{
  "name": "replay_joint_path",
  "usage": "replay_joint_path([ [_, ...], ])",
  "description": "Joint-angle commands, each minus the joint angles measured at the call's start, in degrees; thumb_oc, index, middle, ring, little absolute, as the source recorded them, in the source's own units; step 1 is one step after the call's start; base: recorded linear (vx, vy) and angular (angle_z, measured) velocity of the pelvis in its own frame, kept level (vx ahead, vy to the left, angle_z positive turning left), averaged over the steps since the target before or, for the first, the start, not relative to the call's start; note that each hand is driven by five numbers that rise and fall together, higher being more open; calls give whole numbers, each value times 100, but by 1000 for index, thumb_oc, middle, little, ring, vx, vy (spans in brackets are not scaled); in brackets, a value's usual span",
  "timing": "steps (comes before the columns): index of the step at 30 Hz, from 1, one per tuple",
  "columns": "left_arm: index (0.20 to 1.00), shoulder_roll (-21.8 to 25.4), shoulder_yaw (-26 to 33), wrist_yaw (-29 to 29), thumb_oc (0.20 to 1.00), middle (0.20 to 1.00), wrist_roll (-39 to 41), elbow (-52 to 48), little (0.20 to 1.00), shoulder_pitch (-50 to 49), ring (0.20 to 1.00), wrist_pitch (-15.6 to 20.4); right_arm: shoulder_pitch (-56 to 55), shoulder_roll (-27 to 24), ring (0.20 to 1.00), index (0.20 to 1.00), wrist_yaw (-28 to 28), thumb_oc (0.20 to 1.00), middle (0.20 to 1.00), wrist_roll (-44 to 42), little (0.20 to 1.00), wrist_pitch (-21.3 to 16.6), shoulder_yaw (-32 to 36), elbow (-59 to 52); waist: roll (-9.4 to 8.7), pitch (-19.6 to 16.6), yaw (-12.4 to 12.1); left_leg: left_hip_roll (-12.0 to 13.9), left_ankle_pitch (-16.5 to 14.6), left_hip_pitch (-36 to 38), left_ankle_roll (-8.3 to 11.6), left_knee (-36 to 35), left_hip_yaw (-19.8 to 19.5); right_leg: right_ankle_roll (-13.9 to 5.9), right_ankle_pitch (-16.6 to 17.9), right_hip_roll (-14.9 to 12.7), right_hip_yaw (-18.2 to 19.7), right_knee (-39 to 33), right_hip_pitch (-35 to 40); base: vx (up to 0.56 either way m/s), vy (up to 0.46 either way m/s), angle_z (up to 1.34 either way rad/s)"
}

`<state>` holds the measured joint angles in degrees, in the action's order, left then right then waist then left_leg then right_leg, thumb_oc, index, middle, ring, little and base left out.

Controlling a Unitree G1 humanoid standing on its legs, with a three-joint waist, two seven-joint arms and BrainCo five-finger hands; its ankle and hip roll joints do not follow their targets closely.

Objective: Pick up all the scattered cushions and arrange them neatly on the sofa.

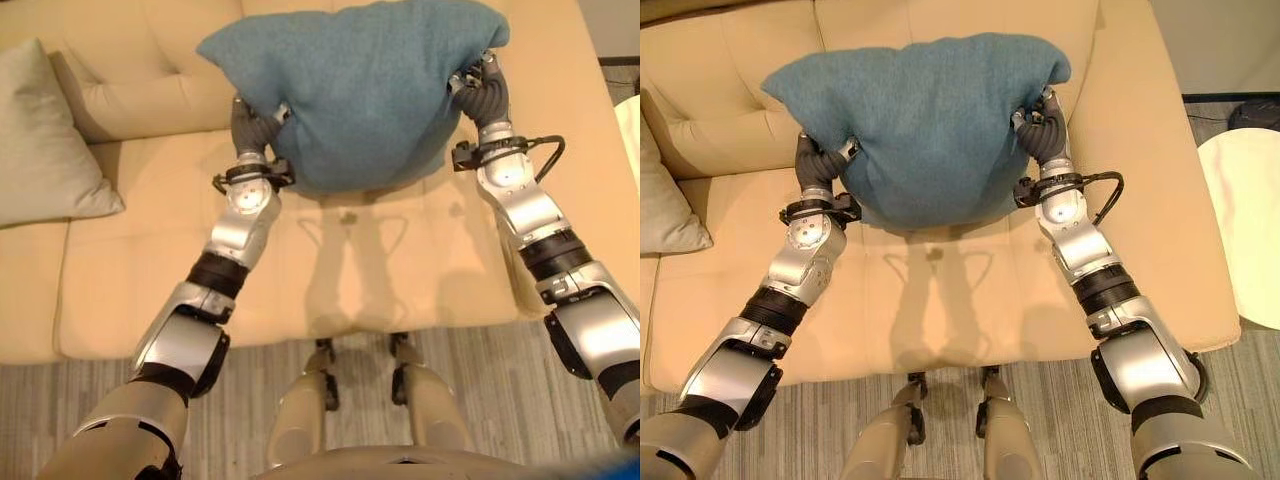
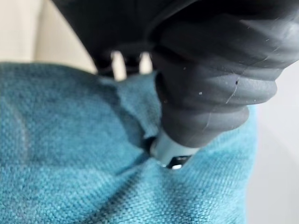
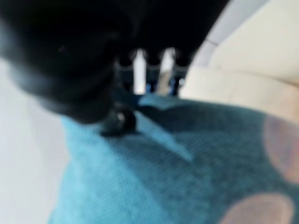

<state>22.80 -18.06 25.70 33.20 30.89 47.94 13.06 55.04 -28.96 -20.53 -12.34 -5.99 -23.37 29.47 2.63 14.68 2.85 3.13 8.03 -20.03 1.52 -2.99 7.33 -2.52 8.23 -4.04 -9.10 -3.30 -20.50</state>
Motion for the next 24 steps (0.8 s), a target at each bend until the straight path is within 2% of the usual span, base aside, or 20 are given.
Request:
replay_joint_path([
  [1,200,-80,-496,-146,200,200,3,-328,200,1369,200,844,1162,447,200,200,128,200,200,-40,200,-565,-476,-388,-371,-252,-59,-27,-362,-5,398,481,-47,-478,-251,-165,123,693,-424,-16,-8,7],
  [8,200,104,-584,-85,200,200,-78,-27,200,2020,200,876,1813,338,200,200,5,200,200,69,200,-551,-678,19,-241,-174,-136,-5,-20,-247,507,-16,-162,-506,-227,-172,67,779,-908,2,-2,10],
  [17,200,134,-699,-178,200,200,-134,448,200,2142,200,787,1928,342,200,200,85,200,200,151,200,-493,-865,482,-193,-91,-165,9,49,-529,550,-76,-242,-518,-225,-176,59,851,-1260,5,-9,5],
  [18,304,136,-704,-200,304,304,-96,547,304,2168,304,773,1971,327,200,200,131,200,200,193,200,-450,-960,594,-205,-87,-160,9,49,-576,552,-62,-240,-515,-219,-175,79,853,-1301,0,0,0],
  [19,304,148,-713,-208,304,304,-68,596,304,2181,304,773,1996,325,200,200,137,200,200,200,200,-435,-998,651,-216,-89,-162,11,49,-601,549,-56,-245,-511,-212,-167,82,855,-1329,0,0,0],
  [20,947,141,-736,-204,947,947,-30,734,947,2210,947,744,2044,322,416,416,152,416,416,247,416,-409,-1074,781,-228,-89,-160,15,42,-631,540,-45,-263,-513,-202,-156,109,856,-1366,0,0,0],
  [21,1000,182,-767,-206,1000,1000,-90,916,1000,2288,1000,695,2146,287,1000,1000,163,1000,1000,311,1000,-380,-1169,977,-237,-56,-158,18,42,-684,538,-14,-268,-512,-195,-158,122,869,-1414,1,-15,-3],
  [24,1000,279,-820,-240,1000,1000,-152,1169,1000,2391,1000,622,2259,233,1000,1000,176,1000,1000,314,1000,-354,-1246,1210,-239,-24,-149,25,56,-716,547,-1,-271,-513,-178,-156,129,868,-1448,-7,-13,-4],
])
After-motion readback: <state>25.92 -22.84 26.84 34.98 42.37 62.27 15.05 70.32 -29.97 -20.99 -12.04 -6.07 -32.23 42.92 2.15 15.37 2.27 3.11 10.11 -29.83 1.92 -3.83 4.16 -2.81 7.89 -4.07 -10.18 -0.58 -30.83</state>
